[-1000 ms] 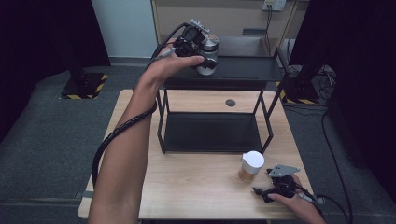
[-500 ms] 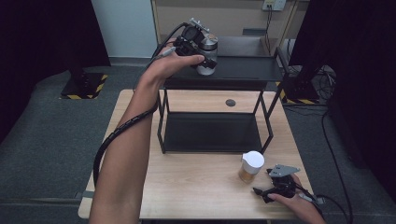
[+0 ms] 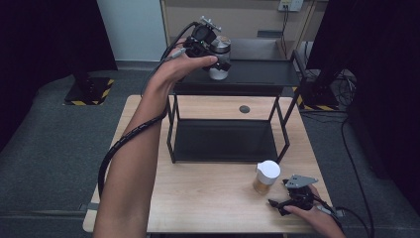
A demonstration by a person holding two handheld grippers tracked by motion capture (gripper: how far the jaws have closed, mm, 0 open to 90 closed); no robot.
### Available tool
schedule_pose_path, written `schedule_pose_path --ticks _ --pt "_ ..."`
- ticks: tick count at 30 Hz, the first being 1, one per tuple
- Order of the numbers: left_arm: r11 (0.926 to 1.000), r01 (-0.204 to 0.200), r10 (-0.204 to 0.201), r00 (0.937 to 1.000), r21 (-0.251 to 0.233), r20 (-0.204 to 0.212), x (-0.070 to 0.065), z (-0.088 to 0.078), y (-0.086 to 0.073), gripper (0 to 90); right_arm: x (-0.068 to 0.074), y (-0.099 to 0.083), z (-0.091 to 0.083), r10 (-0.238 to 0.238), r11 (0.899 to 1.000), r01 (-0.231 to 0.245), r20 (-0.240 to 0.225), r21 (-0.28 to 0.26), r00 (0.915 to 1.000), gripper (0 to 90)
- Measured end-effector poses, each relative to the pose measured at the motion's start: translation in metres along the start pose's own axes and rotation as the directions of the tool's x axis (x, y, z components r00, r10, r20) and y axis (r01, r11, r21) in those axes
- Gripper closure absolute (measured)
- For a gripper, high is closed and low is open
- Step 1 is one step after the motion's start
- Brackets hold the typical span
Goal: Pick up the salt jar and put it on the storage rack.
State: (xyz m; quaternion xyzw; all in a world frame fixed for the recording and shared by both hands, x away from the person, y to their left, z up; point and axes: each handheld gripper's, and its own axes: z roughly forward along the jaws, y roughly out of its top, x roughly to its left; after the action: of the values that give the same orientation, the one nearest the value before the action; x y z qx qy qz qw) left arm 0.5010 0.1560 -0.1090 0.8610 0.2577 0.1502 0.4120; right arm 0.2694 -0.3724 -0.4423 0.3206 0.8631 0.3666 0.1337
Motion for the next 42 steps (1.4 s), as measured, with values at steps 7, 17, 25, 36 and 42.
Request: schedule_pose_path --ticks 7,17,25,36,42 --pt "1.0 -0.003 0.003 0.9997 -0.005 -0.025 -0.009 -0.007 -0.003 2.9 0.0 0.0 0.0 0.0 1.0 0.0 0.0 0.002 1.0 2.0" --pt "0.9999 0.002 -0.003 0.9979 -0.016 -0.064 -0.024 -0.027 -0.013 2.3 0.0 0.001 0.0 0.001 1.0 -0.001 0.001 0.004 1.0 1.8" --pt "0.999 -0.015 0.012 0.9974 -0.042 -0.07 -0.04 -0.044 -0.02 2.3 0.0 0.001 0.0 -0.001 1.0 0.001 0.002 0.004 1.0 1.8" --pt "0.9968 -0.028 0.024 0.9977 -0.075 -0.063 -0.055 -0.06 -0.042 2.4 0.0 0.001 0.001 0.0 1.0 0.0 0.001 0.002 1.0 1.8" --pt "0.9923 -0.031 0.029 0.9994 -0.12 -0.02 -0.053 -0.06 -0.058 3.4 0.0 0.001 0.001 0.0 1.0 0.0 0.001 0.002 1.0 1.8"
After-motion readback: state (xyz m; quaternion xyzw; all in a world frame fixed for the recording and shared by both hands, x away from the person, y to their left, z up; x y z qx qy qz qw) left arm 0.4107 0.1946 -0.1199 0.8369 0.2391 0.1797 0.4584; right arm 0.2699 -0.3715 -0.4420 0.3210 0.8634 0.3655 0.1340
